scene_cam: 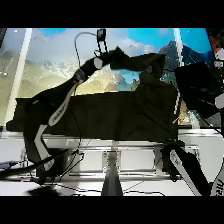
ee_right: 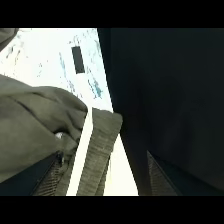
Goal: Fold the clothes and pants, and hang the long-sleeved shirts on hangers.
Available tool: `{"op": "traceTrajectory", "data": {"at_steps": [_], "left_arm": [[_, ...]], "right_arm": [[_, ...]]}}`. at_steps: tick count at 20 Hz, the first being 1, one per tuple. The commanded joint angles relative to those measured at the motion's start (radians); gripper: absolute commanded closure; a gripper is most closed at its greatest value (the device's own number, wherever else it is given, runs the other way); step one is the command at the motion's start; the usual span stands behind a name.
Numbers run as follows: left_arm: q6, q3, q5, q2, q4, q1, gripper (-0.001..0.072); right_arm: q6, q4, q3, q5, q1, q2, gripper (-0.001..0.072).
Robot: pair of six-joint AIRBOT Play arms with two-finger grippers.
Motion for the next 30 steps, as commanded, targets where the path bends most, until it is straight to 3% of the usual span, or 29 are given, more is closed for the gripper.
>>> {"op": "traceTrajectory", "data": {"at_steps": [1,4,8,12,13,15,18,21,22,23,24,25,30], "left_arm": [[0.0,0.001,0.029,0.155,0.216,0.055,0.0694],[0.0,0.001,0.029,0.336,0.362,0.147,0.0693],[0.0,0.001,0.018,0.564,0.406,0.311,0.0693],[0.0,0.001,-0.185,0.723,0.409,0.502,0.0694],[0.0,0.001,-0.269,0.743,0.424,0.554,0.0694],[-0.001,0.001,-0.432,0.755,0.475,0.647,0.0694],[-0.005,0.001,-0.676,0.728,0.524,0.77,0.0693],[-0.004,0.0,-0.832,0.659,0.549,0.855,0.0692],[-0.004,0.0,-0.864,0.634,0.547,0.874,0.0692],[-0.004,0.0,-0.885,0.612,0.548,0.885,0.0693],[-0.004,0.0,-0.901,0.592,0.548,0.891,0.0692],[-0.004,0.0,-0.911,0.571,0.547,0.892,0.0692],[-0.004,0.0,-0.922,0.504,0.547,0.861,0.0692]], "right_arm": [[0.0,0.001,0.001,-0.043,0.0,0.0,0.0108],[0.001,0.001,0.001,-0.059,0.0,0.0,0.0108],[0.063,-0.047,0.001,-0.108,-0.021,-0.009,0.0164],[0.109,-0.019,0.001,-0.092,-0.162,-0.084,0.0166],[0.106,0.014,0.0,-0.071,-0.197,-0.111,0.0204],[0.04,0.117,0.001,-0.002,-0.246,-0.176,0.0222],[-0.167,0.354,0.001,0.145,-0.26,-0.283,0.0222],[-0.318,0.521,0.001,0.222,-0.26,-0.381,0.0221],[-0.317,0.541,0.001,0.215,-0.26,-0.406,0.0206],[-0.306,0.553,0.001,0.19,-0.26,-0.431,0.0069],[-0.284,0.55,0.005,0.168,-0.26,-0.452,0.0007],[-0.261,0.539,0.019,0.162,-0.26,-0.476,0.0044],[-0.212,0.563,0.098,0.142,-0.259,-0.579,0.0046]]}}
